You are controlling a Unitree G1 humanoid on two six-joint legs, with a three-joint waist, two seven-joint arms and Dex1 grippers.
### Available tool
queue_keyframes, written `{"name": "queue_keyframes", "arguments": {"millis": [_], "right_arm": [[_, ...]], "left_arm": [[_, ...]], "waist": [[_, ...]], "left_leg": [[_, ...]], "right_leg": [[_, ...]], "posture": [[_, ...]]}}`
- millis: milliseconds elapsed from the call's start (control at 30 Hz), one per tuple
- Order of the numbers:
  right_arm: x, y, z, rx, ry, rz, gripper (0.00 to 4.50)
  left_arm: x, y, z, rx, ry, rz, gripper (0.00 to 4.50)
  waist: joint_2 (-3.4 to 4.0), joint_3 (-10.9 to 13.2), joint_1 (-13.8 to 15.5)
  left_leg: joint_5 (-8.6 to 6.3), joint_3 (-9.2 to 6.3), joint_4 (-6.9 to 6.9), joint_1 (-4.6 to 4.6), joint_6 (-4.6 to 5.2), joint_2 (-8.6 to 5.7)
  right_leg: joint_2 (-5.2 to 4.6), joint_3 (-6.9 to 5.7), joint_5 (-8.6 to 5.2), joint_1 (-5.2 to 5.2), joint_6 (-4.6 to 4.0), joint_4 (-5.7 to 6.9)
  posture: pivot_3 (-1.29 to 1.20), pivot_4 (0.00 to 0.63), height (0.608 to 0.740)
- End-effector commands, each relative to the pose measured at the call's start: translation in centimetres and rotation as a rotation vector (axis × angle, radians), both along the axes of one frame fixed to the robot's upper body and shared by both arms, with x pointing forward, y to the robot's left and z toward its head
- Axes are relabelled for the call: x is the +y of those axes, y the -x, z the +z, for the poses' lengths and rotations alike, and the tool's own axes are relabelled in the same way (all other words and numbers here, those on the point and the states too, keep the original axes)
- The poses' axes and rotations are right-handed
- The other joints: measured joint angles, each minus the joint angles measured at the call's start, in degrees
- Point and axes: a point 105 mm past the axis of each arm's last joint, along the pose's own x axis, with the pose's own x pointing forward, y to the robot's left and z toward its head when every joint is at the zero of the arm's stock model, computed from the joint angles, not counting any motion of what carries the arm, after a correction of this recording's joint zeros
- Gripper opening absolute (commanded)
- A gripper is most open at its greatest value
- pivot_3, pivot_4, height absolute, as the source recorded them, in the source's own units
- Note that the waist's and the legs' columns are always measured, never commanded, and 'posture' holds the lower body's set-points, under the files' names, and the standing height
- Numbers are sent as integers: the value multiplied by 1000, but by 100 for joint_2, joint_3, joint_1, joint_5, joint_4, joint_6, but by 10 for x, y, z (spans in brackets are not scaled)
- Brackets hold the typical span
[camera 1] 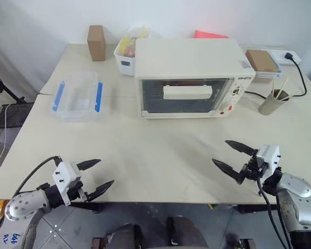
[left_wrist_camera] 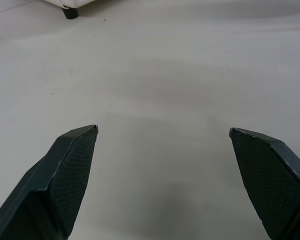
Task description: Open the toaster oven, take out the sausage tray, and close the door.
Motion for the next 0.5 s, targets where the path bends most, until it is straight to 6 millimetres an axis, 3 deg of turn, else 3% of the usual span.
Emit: {"name": "queue_keyframes", "arguments": {"millis": [33, 267, 367, 500], "right_arm": [[3, -1, 13, -34, -26, 31, 4500], [23, -15, 62, -75, -157, 86, 4500], [31, -23, 83, -100, -188, 116, 4500], [42, -40, 102, -139, -212, 132, 4500]], "left_arm": [[-7, 1, 9, -25, -17, -51, 4478], [-12, -21, 51, -44, 162, -78, 4478], [-17, -31, 85, -24, 382, -150, 4478], [-32, -43, 100, -50, 382, -187, 4478]], "waist": [[0, 0, -8], [1, 0, -23], [1, 1, -12], [6, 4, -13]], "left_leg": [[0, 0, 0, 0, 0, 0], [2, -2, 11, 0, -1, 3], [2, -4, 9, -5, -1, 4], [2, -8, 34, -15, 1, 2]], "right_leg": [[0, 0, 0, 0, 0, 0], [1, 0, 0, -3, 0, 19], [1, -7, 0, -8, 0, 19], [1, -11, 1, -9, 2, 24]], "posture": [[0, 150, 740], [0, 150, 740], [0, 150, 740], [0, 150, 740]]}}
